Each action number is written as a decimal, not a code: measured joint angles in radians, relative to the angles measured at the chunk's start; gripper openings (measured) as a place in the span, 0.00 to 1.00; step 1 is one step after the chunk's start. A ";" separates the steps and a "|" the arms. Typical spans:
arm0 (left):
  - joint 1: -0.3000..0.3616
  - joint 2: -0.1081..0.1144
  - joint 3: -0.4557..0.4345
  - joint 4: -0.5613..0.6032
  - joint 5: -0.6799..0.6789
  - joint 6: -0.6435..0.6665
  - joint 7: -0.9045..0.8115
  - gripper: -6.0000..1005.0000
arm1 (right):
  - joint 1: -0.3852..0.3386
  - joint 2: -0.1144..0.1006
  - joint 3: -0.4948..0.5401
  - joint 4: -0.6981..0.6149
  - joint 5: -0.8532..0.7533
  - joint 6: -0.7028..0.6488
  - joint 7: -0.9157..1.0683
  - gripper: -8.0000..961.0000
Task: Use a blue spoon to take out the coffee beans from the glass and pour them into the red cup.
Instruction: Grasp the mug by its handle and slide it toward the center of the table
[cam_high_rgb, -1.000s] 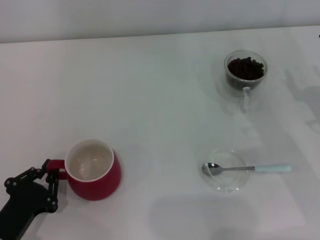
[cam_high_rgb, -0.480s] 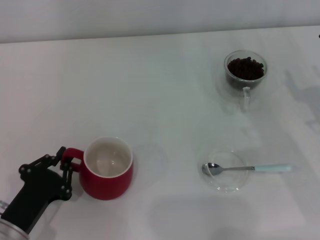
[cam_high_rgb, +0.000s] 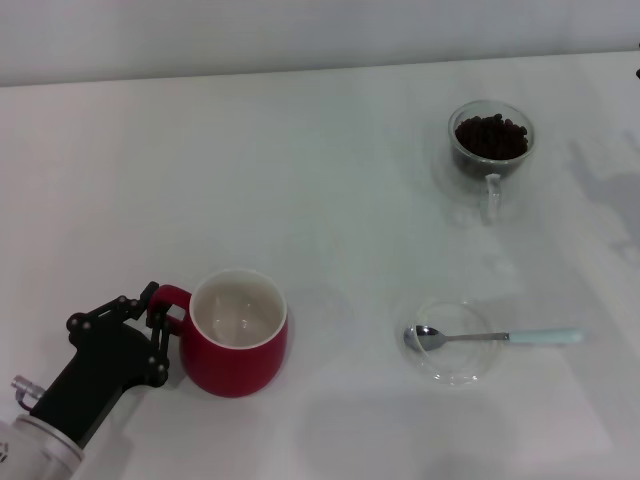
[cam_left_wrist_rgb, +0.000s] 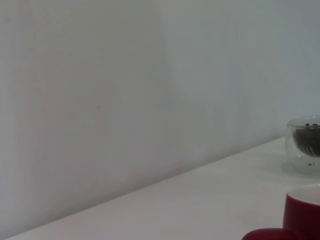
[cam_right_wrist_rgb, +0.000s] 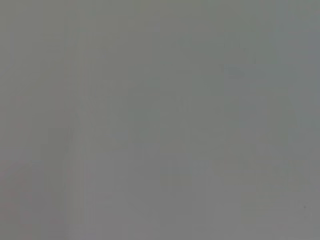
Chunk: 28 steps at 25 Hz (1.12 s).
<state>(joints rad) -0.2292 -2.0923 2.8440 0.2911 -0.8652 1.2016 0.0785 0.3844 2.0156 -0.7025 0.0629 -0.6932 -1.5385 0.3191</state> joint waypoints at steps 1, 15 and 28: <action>-0.002 -0.001 0.000 0.000 0.000 -0.001 0.000 0.11 | 0.000 0.000 0.000 0.000 0.000 0.000 0.000 0.89; -0.033 -0.005 0.000 0.037 0.029 -0.064 -0.001 0.11 | -0.001 0.000 -0.007 0.000 0.000 -0.002 0.000 0.89; -0.039 -0.004 0.000 0.054 0.042 -0.092 -0.008 0.11 | -0.006 0.000 -0.009 0.001 0.000 -0.012 0.000 0.89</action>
<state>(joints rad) -0.2680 -2.0963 2.8440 0.3453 -0.8237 1.1091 0.0708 0.3787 2.0155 -0.7114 0.0638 -0.6934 -1.5505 0.3190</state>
